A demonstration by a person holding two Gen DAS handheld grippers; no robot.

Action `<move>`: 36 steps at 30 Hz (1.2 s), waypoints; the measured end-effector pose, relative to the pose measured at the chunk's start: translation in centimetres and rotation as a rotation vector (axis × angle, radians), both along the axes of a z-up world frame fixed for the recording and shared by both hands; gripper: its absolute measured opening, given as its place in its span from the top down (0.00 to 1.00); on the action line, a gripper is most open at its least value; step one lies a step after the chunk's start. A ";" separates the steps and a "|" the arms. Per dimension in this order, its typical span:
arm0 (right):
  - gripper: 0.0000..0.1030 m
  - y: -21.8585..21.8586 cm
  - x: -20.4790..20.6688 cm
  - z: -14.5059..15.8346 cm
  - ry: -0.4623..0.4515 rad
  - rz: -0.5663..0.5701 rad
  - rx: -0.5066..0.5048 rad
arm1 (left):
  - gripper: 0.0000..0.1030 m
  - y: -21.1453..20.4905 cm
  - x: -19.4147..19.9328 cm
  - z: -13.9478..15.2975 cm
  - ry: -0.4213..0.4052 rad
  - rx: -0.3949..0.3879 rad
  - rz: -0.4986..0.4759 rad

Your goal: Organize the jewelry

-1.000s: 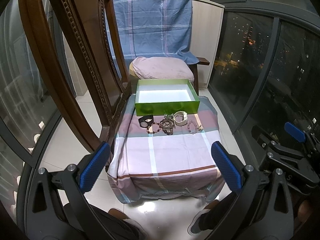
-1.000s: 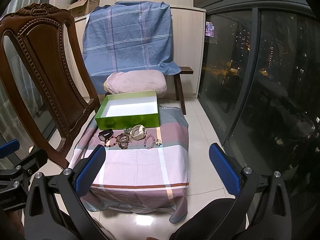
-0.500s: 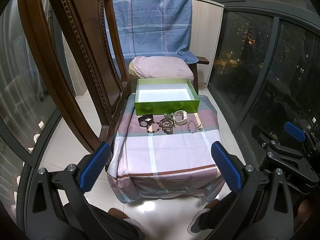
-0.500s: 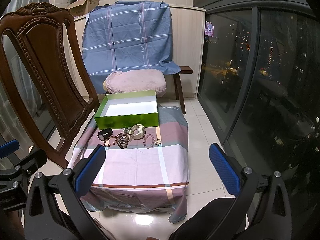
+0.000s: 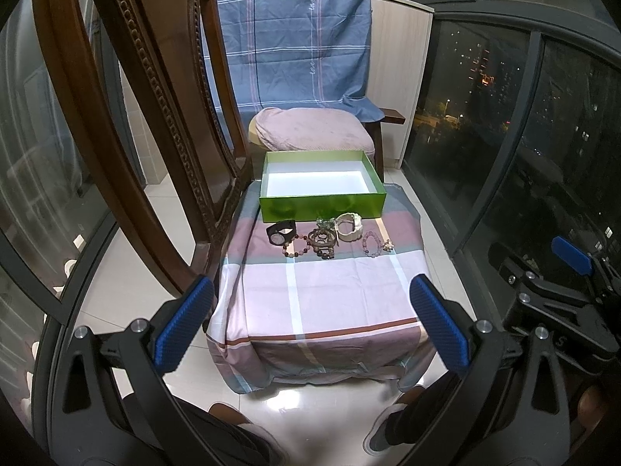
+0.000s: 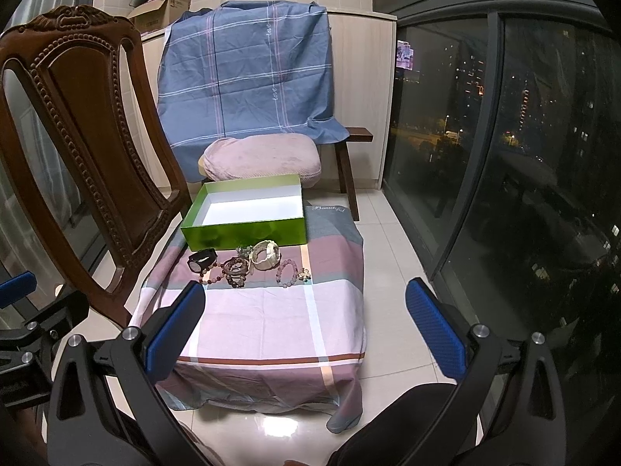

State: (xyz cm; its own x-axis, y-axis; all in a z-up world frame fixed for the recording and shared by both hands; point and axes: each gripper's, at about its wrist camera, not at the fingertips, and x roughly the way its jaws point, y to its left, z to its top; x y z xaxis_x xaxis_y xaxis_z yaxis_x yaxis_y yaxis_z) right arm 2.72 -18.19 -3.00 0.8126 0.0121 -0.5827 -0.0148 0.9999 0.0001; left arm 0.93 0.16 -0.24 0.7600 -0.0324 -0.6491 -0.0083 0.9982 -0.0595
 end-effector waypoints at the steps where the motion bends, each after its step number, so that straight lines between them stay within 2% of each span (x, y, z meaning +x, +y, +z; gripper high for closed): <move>1: 0.02 0.0 0.0 0.0 0.002 0.000 0.001 | 0.03 0.0 0.1 0.0 0.001 -0.001 -0.001; 36: 0.02 -0.4 0.7 -0.5 0.017 -0.002 -0.005 | 0.03 0.2 0.9 -0.2 0.022 -0.004 -0.007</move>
